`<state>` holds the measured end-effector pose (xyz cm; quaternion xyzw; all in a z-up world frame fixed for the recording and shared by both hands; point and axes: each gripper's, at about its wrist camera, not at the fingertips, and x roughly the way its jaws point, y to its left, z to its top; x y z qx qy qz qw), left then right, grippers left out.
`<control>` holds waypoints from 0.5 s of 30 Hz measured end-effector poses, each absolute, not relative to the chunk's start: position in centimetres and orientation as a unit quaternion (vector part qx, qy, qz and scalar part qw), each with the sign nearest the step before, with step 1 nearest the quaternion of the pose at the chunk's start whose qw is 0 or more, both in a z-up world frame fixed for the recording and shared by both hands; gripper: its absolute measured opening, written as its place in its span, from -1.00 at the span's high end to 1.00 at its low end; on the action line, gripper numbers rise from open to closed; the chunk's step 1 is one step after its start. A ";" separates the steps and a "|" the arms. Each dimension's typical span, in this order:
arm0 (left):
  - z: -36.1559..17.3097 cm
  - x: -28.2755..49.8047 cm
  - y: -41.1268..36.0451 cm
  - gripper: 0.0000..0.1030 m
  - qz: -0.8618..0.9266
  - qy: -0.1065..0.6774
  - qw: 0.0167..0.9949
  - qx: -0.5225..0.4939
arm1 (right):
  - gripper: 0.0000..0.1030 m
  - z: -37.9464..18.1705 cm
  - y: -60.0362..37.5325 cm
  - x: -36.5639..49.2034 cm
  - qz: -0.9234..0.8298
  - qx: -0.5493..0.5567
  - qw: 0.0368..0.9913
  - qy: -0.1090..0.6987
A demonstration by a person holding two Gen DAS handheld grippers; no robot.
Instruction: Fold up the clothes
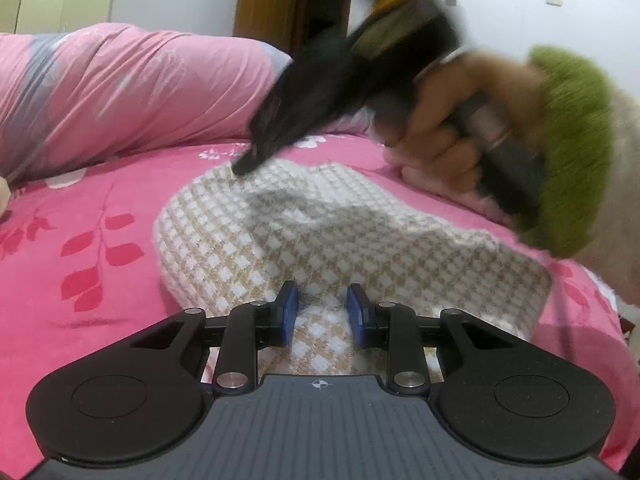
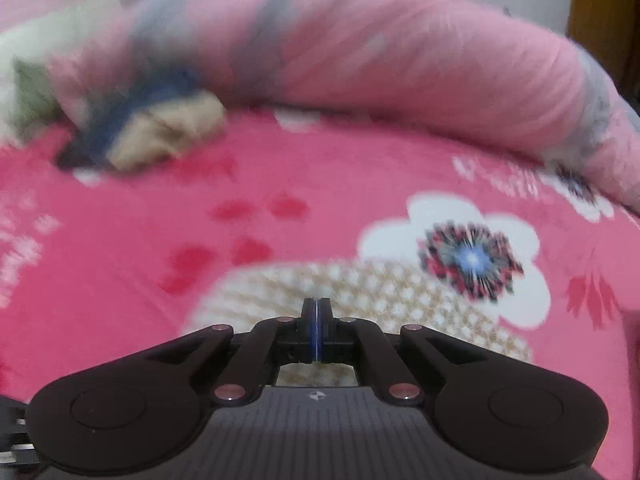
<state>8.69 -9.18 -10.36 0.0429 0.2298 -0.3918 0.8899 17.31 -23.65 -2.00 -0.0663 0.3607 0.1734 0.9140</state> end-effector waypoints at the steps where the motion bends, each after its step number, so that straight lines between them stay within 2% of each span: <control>1: -10.4 8.7 -9.1 0.46 -0.393 0.230 0.890 0.040 | 1.00 -1.7 -23.5 16.8 0.192 -0.060 0.910 0.364; 4: -10.6 8.8 -9.2 0.46 -0.385 0.233 0.892 0.036 | 1.00 -4.8 -22.9 17.4 0.194 -0.061 0.885 0.419; 8: -10.2 8.9 -8.8 0.45 -0.390 0.242 0.888 0.026 | 1.00 -4.7 -23.9 17.5 0.182 -0.007 0.892 0.414; 12: -10.2 8.5 -8.9 0.45 -0.384 0.237 0.891 0.044 | 1.00 -1.9 -24.6 14.4 0.194 -0.022 0.903 0.383; 15: -10.4 8.7 -8.7 0.45 -0.382 0.241 0.891 0.039 | 1.00 -5.0 -24.6 13.7 0.178 -0.054 0.897 0.402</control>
